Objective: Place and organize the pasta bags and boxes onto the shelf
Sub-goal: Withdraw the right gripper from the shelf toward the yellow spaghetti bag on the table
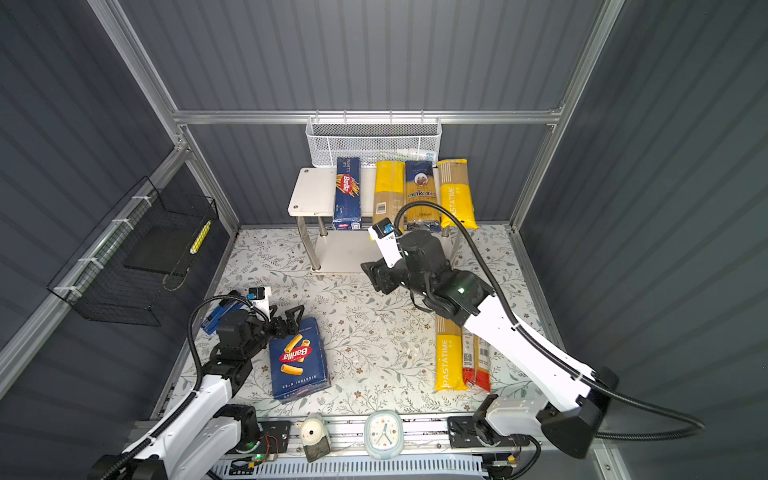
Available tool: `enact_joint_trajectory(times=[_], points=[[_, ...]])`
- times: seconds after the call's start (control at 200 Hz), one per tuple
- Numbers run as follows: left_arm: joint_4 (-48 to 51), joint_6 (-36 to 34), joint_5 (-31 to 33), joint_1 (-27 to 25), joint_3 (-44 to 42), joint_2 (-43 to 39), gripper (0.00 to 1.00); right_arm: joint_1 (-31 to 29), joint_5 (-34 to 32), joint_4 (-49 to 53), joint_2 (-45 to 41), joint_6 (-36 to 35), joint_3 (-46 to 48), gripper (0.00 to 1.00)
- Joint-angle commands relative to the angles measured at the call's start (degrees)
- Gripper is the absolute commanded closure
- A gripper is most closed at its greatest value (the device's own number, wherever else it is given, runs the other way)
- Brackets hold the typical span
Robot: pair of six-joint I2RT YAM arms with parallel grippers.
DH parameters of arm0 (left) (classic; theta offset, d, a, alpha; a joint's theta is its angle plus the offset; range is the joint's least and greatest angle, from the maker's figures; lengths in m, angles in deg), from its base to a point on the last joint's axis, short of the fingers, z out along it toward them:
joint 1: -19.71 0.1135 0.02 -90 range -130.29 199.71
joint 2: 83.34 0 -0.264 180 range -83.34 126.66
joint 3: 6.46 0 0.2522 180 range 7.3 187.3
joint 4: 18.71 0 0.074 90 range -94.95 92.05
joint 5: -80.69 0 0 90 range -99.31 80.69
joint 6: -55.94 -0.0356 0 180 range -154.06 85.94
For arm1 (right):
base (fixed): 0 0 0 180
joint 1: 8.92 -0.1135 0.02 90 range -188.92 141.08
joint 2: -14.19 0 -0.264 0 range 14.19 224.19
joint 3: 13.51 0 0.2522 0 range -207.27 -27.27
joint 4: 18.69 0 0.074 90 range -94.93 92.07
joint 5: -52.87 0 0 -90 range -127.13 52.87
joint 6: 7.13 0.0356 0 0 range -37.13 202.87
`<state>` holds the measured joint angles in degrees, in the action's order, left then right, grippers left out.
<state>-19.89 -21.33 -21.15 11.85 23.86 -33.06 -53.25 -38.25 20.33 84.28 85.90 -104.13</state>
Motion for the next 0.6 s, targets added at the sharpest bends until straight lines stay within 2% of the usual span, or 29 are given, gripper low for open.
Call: enact_joint_trajectory(times=[0.0, 0.08, 0.155, 0.255, 0.305, 0.445, 0.595], points=[[0.57, -0.12, -1.1, -0.32, 2.18, 1.51, 0.0, -0.06, -1.21, 3.19, -5.41, 1.45, 5.21, 0.29], [0.46, -0.62, -1.99, -0.32, 2.57, 2.38, 0.0, 0.03, -1.81, 6.29, -9.66, 3.24, 8.82, 0.28], [0.96, -2.72, -5.95, -0.32, 3.7, 3.68, 0.0, 0.11, -2.8, 8.09, -12.69, 5.53, 12.38, 0.27], [9.62, -4.42, -6.61, -0.32, 9.56, 4.94, 0.0, 1.11, -4.4, 10.12, -16.72, 10.45, 17.69, 0.26], [12.91, -4.91, -9.49, -0.38, 12.4, 5.04, 0.0, 1.89, -4.39, 10.15, -18.97, 13.23, 20.86, 0.26], [14.35, -2.05, -10.74, -0.57, 16.0, 4.55, 0.01, 4.1, -5.44, 9.72, -23.89, 19.27, 29.04, 0.26], [13.01, -0.3, -9.35, -2.73, 17.03, 6.94, 0.0, 7.8, -6.27, 9.37, -25.08, 24.58, 34.54, 0.24]])
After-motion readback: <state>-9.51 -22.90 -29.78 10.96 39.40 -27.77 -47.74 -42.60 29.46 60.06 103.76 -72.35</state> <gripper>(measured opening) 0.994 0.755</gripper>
